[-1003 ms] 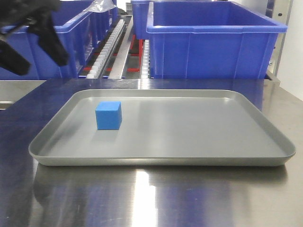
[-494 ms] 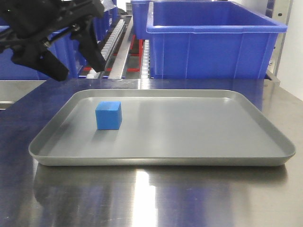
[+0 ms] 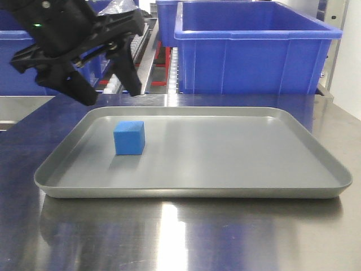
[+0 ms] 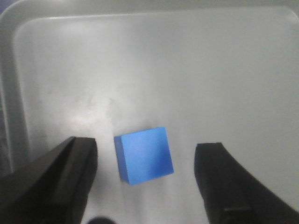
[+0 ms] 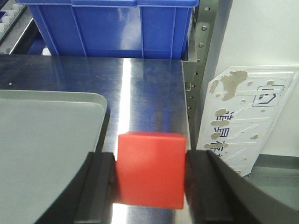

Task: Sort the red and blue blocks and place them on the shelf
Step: 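Move the left gripper down over the blue cube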

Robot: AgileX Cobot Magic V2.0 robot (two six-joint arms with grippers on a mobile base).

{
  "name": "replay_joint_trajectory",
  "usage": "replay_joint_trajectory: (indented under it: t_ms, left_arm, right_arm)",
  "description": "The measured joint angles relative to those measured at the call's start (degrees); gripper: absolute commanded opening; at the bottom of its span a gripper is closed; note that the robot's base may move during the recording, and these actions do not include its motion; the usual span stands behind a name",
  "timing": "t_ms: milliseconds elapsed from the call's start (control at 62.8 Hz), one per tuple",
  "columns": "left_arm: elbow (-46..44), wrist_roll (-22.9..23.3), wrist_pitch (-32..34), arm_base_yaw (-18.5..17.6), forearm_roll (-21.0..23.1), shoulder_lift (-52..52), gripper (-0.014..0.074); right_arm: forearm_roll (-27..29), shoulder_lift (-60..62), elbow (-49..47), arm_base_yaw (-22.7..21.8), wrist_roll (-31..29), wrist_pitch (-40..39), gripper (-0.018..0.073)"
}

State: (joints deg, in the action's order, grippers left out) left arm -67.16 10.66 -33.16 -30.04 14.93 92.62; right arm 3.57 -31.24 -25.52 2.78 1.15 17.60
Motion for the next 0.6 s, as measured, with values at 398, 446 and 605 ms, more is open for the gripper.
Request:
replay_joint_trajectory:
  t_ms: [398, 446, 605]
  left_arm:
    - [-1.3, 10.0, -0.4, -1.9, -12.8, 4.2, 0.0503]
    - [-1.3, 10.6, -0.4, -2.1, -13.5, 4.5, 0.0503]
    - [-2.9, 11.1, -0.8, -3.0, -14.0, 5.8, 0.0503]
  right_arm:
    - [0.0, 0.0, 0.0, 0.0, 0.0, 0.0, 0.0049]
    - [0.0, 0.0, 0.0, 0.0, 0.0, 0.0, 0.0049]
    - [0.0, 0.0, 0.0, 0.0, 0.0, 0.0, 0.0049]
